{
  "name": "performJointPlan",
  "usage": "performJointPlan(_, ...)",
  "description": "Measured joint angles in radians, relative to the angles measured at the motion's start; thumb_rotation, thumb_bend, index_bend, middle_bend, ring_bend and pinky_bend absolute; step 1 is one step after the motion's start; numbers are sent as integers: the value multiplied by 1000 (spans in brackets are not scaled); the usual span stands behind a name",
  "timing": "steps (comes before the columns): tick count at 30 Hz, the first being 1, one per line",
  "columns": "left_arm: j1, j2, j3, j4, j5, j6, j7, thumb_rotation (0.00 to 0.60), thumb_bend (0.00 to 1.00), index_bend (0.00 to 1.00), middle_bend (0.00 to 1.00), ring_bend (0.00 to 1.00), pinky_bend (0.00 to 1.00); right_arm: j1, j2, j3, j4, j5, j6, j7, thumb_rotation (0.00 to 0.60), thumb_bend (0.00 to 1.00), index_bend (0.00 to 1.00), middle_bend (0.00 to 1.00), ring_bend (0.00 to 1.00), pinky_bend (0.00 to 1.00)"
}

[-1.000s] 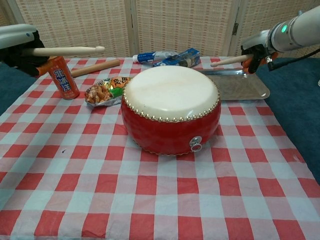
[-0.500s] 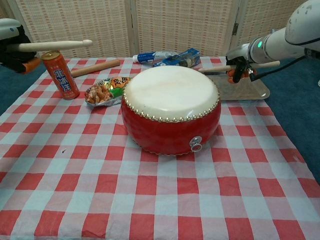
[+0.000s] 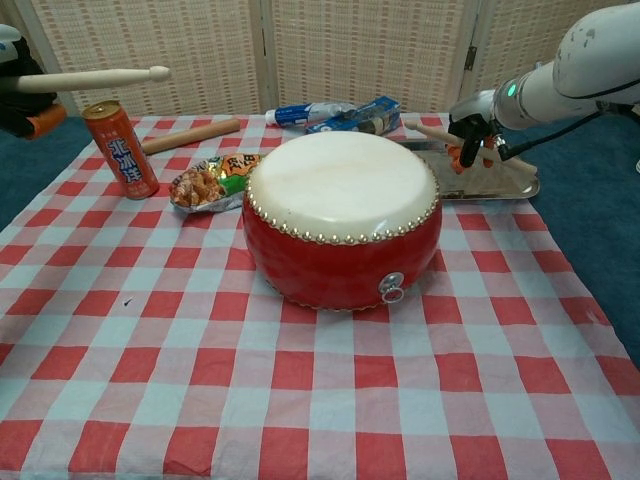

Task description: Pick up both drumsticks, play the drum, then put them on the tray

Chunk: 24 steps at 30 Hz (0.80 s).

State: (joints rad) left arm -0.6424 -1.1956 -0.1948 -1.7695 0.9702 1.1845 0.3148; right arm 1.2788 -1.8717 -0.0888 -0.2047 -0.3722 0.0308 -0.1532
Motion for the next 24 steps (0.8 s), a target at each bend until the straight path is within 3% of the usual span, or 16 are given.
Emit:
performJointPlan(5, 7, 6, -3, -8, 17, 3, -1, 600, 573, 1000, 1000, 1000, 1000, -2, -27, 19, 49, -72, -33, 80, 600, 261, 29, 186, 90, 294)
performJointPlan(15, 10, -2, -9, 2, 28, -8, -1, 600, 573, 1000, 1000, 1000, 1000, 0, -34, 79, 66, -233, -43, 194, 600, 68, 0, 132, 41, 251)
performJointPlan(19, 12, -2, -13, 5, 39, -7, -5, 600, 573, 1000, 1000, 1000, 1000, -2, -6, 110, 14, -273, -15, 212, 600, 64, 4, 131, 61, 266)
performJointPlan(24, 6, -16, -19, 13, 64, -5, -5, 600, 574, 1000, 1000, 1000, 1000, -17, 89, 145, -159, -327, 71, 221, 600, 64, 71, 138, 157, 368)
